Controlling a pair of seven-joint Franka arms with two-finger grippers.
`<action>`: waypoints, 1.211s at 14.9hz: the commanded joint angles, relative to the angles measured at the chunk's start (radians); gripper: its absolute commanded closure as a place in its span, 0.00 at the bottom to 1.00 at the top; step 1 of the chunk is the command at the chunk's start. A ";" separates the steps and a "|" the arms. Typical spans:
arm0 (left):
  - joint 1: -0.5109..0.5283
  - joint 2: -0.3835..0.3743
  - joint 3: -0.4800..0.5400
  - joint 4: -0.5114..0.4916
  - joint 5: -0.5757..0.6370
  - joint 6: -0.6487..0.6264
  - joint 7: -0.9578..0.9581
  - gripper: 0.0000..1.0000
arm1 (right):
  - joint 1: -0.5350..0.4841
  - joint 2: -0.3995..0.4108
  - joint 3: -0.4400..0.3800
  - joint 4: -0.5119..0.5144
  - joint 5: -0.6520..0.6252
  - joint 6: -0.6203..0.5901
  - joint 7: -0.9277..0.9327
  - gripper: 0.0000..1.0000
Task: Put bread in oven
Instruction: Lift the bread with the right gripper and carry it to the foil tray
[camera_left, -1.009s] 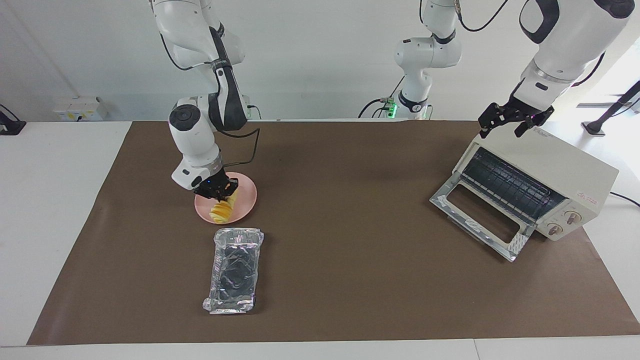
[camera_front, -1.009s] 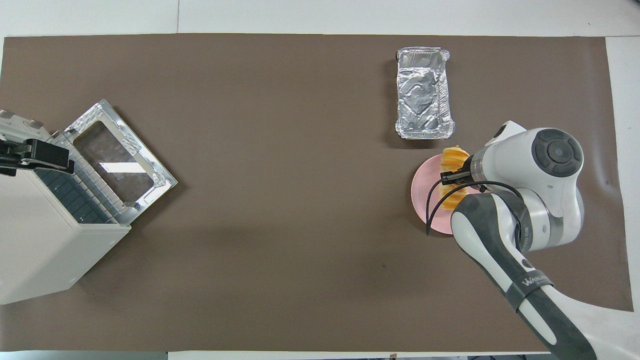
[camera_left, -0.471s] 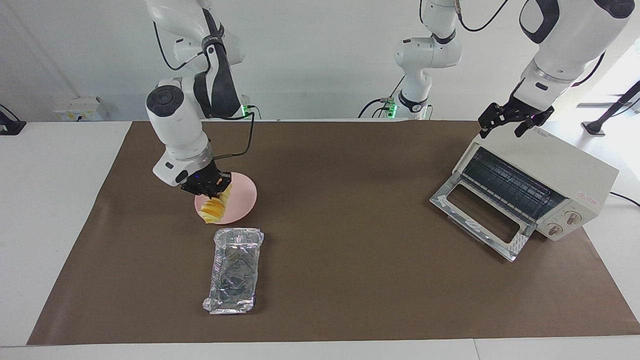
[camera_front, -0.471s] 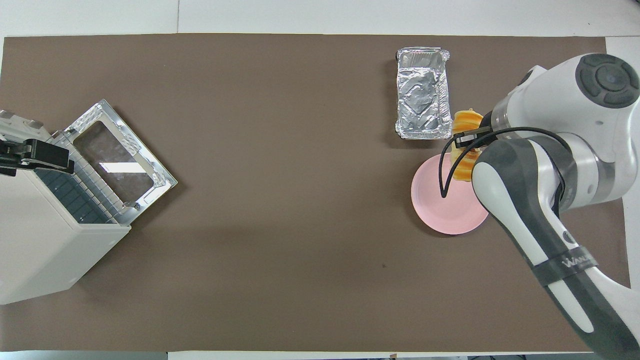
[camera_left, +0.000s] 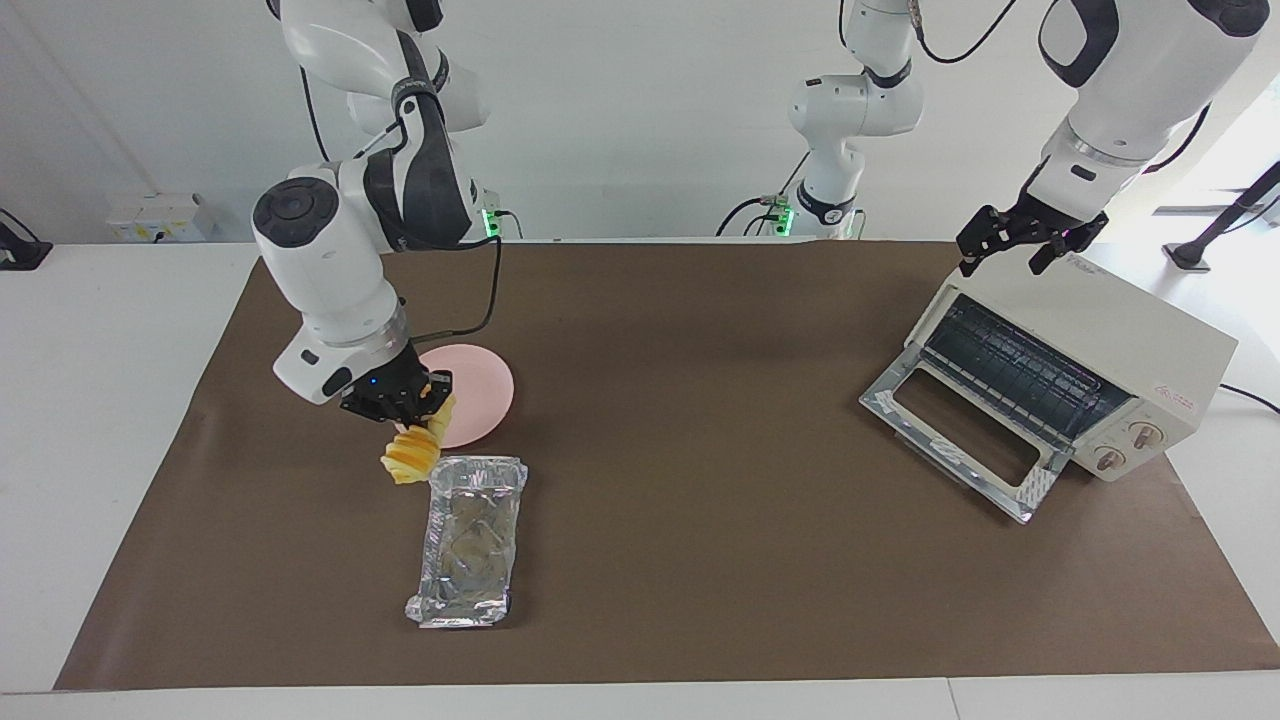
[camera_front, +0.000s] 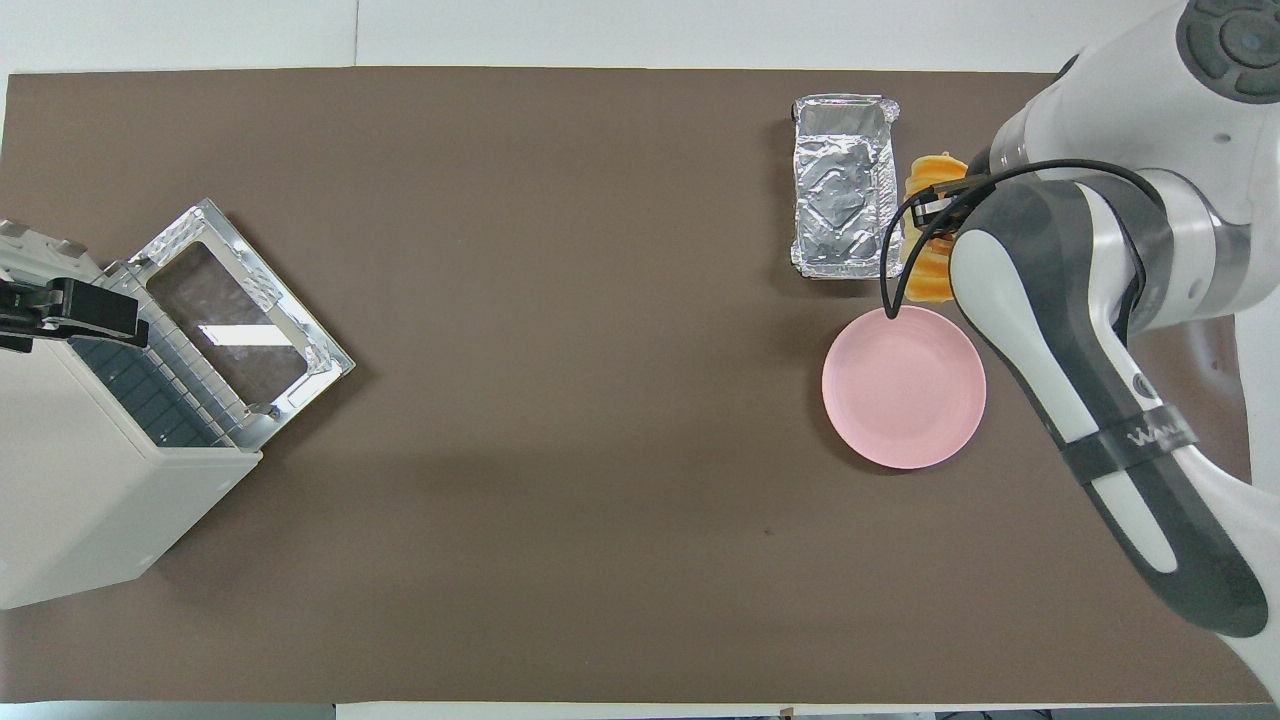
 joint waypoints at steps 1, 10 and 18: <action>-0.006 -0.003 0.004 0.004 0.012 -0.014 -0.009 0.00 | -0.002 0.213 0.004 0.290 -0.011 -0.082 -0.009 1.00; -0.006 -0.003 0.004 0.004 0.012 -0.013 -0.009 0.00 | 0.021 0.463 0.030 0.522 0.029 0.079 -0.009 1.00; -0.006 -0.003 0.004 0.004 0.012 -0.013 -0.009 0.00 | 0.019 0.439 0.032 0.423 0.082 0.105 -0.046 1.00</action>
